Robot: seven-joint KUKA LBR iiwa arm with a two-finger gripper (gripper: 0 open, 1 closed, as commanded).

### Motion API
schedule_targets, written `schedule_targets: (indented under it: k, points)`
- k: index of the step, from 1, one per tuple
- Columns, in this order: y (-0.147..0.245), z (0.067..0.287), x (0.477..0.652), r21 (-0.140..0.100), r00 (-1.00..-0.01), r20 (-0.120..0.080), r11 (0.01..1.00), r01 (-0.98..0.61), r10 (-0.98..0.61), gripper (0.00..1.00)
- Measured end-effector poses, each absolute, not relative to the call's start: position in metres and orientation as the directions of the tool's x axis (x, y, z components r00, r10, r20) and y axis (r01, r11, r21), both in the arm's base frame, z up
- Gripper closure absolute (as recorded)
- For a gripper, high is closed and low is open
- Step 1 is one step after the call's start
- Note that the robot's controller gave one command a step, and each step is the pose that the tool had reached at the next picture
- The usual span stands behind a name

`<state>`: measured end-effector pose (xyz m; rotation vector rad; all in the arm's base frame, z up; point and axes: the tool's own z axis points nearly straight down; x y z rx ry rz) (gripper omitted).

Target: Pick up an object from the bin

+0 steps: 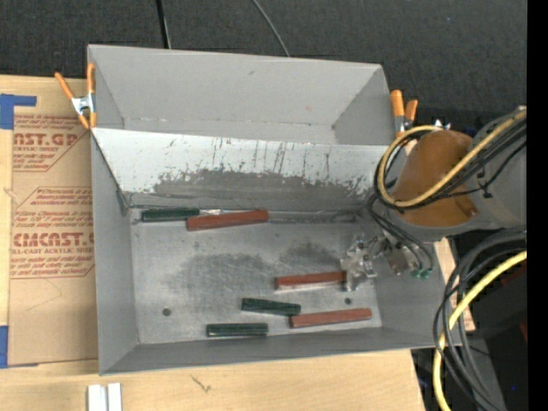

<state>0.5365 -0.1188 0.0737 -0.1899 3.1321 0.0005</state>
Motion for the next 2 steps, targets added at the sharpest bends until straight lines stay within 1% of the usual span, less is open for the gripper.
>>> schedule_targets:
  k: [1, 2]
  points:
    - [-0.119, 0.074, 0.537, 0.0, -0.993, -0.004, 0.993, -0.121, -0.121, 1.0]
    - [-0.114, 0.256, 0.508, -0.004, -0.986, -0.009, 0.986, -0.165, -0.165, 1.0]
